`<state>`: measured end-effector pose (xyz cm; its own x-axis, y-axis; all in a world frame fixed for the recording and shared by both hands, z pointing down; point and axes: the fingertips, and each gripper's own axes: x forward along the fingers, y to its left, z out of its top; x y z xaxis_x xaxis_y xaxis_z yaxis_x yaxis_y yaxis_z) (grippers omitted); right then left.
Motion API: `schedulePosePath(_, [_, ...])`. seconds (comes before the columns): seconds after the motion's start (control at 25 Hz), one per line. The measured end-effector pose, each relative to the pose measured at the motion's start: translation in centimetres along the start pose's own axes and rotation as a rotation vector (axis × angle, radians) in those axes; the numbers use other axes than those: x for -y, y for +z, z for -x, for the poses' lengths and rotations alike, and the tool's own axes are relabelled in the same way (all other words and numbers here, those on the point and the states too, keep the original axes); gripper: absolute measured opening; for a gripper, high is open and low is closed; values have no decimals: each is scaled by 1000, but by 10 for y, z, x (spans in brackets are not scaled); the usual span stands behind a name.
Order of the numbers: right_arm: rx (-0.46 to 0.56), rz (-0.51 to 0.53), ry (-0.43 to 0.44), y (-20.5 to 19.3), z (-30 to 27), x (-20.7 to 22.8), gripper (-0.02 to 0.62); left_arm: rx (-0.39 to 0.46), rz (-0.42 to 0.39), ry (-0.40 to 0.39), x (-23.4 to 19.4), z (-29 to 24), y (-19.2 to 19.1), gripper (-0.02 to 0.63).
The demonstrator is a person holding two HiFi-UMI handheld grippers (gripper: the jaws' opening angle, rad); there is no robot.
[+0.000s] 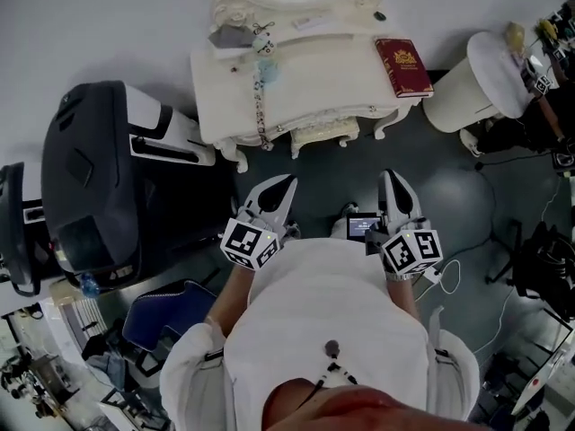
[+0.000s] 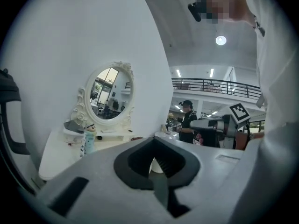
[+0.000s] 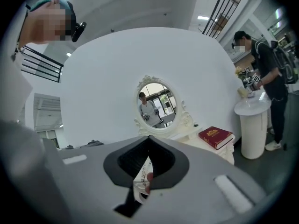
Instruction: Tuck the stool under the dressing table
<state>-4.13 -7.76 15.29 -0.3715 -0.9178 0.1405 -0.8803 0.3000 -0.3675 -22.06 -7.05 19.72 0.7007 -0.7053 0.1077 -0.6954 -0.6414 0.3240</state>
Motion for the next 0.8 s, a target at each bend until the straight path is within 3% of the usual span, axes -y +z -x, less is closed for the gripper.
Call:
schedulePosePath(0.2, [25,35,-93,-6,34,-4,6,-15,-4,-85,8,-4,-8,6])
schedulePosePath(0.4, [34,23,-143,-4,69,12,6,-7,-22,-142,42,-18,-7,6])
schedulePosePath(0.64, [24,55,-137,-9,115,29,6,-18,-9,-109,80,-15,-31,6])
schedulePosePath(0.8, [21,36,-130,-11,170,52,6,-29,8,-90,134,-15,-49,6])
